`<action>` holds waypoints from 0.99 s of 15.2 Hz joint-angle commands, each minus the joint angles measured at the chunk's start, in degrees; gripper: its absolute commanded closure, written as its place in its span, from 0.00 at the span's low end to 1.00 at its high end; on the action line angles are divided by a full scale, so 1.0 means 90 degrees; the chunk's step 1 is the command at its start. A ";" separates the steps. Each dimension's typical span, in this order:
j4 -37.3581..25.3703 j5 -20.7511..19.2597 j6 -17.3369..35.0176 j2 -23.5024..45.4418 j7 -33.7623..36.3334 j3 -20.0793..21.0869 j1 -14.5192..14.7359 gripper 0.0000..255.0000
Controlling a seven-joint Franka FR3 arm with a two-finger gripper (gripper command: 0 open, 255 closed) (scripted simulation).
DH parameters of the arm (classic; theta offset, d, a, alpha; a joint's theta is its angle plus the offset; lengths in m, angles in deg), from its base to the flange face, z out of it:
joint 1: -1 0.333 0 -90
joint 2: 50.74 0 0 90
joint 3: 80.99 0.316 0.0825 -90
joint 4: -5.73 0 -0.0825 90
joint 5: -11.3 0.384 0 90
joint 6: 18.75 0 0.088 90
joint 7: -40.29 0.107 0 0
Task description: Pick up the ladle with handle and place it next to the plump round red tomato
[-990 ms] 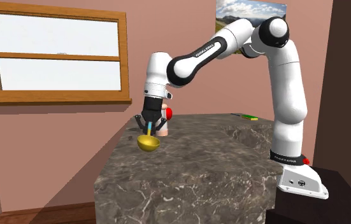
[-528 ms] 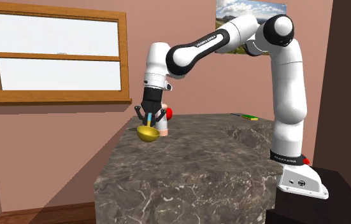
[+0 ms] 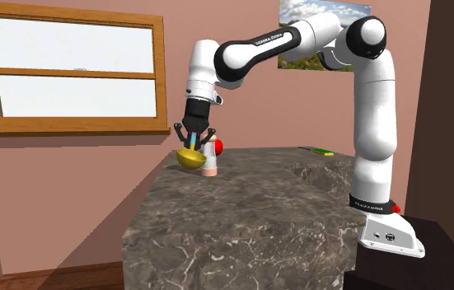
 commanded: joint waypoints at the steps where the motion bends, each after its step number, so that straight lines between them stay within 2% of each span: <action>1: -0.0117 0.0028 -0.0153 -0.0043 -0.0004 0.0004 -0.0005 1.00; 10: -0.0674 0.0127 -0.0833 -0.0200 -0.0025 0.0005 -0.0033 1.00; 15: -0.0094 0.0703 -0.0858 -0.0840 -0.1067 -0.0395 -0.0493 1.00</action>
